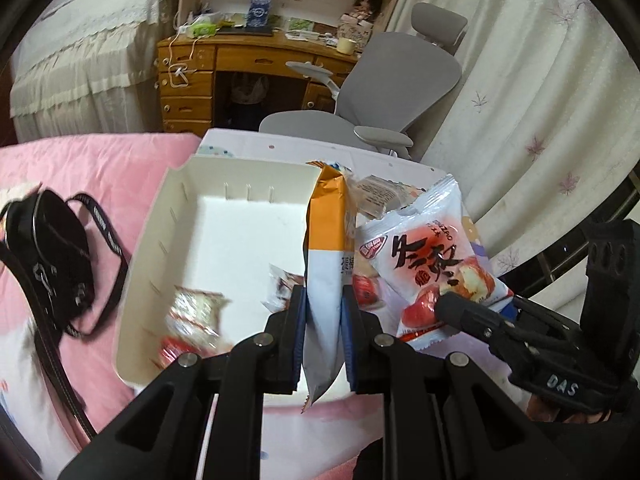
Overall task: Organize snacks
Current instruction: 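Carry the OATS bar and red-white bag over the white tray and open both tools, then move both open tools back toward the bagged pastries on the tablecloth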
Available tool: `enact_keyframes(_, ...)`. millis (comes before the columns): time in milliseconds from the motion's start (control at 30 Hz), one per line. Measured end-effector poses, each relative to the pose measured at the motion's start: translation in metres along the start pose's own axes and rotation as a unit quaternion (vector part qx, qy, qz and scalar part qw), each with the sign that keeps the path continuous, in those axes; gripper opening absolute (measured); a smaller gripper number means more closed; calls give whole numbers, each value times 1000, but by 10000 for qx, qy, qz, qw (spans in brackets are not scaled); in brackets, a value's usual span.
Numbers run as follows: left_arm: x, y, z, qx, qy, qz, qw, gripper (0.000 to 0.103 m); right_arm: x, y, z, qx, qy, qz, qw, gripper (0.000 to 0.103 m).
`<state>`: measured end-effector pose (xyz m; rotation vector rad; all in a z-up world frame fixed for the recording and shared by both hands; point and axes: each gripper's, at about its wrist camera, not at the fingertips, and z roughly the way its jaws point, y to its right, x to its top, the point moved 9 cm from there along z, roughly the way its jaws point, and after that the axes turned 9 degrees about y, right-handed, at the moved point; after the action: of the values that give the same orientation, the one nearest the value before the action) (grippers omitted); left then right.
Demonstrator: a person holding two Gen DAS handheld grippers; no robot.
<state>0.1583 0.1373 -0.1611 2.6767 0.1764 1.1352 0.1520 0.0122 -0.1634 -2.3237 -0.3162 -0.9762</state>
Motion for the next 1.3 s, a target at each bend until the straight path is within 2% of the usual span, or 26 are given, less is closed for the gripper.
enact_keyframes(233,16,-48,4,-176,-123,275,9994,14,-1,-38,25,-134,306,58,9994,48)
enact_keyframes(467,14,-79,5,-258,-248,294,9989,16,-11,-59,51,-194,190,54,9996,48)
enact_keyframes(500,12,-83,7,-200,-291,291,9990,20,-13,-61,54,-204,165,62,9996,50)
enact_keyframes(567,5,-92,12,-10,-465,273,9985,55,-20,-61,60,-316,30,77,9995,50)
enact_keyframes(633,0,-98,15,77,-569,239,9981,64,-28,-59,66,-431,-150,92,9989,66)
enact_keyframes(767,-6,-104,15,204,-642,227,9975,77,-35,-54,65,-535,-214,214,9981,68)
enact_keyframes(967,-17,-95,18,207,-803,280,9962,78,-44,-44,57,-690,-275,347,9966,69)
enact_keyframes(1300,-41,-58,25,199,-1124,365,9928,80,-67,-19,32,-840,-442,605,9936,69)
